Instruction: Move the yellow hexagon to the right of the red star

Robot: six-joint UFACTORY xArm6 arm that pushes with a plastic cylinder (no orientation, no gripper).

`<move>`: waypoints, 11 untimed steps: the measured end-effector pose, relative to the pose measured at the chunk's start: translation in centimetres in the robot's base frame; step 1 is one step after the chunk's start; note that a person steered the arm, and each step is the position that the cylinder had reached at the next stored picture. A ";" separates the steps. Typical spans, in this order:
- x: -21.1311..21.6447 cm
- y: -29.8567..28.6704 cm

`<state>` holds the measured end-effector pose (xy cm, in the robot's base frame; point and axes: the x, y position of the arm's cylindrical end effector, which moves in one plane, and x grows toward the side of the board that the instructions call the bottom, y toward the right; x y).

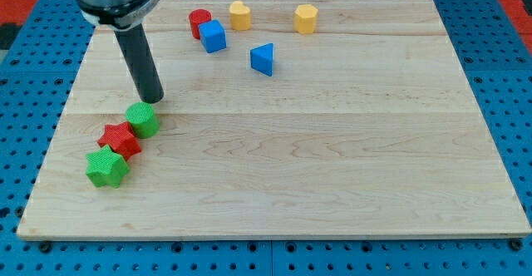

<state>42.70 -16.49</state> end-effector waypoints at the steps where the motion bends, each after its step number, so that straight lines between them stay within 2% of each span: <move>1: 2.7 -0.4; 2: 2.3 -0.1; 3: -2.6 3.5; 4: -6.0 10.4; 6: -7.1 24.3; 7: -9.9 25.3; 10: -9.9 9.0; 11: -7.0 6.4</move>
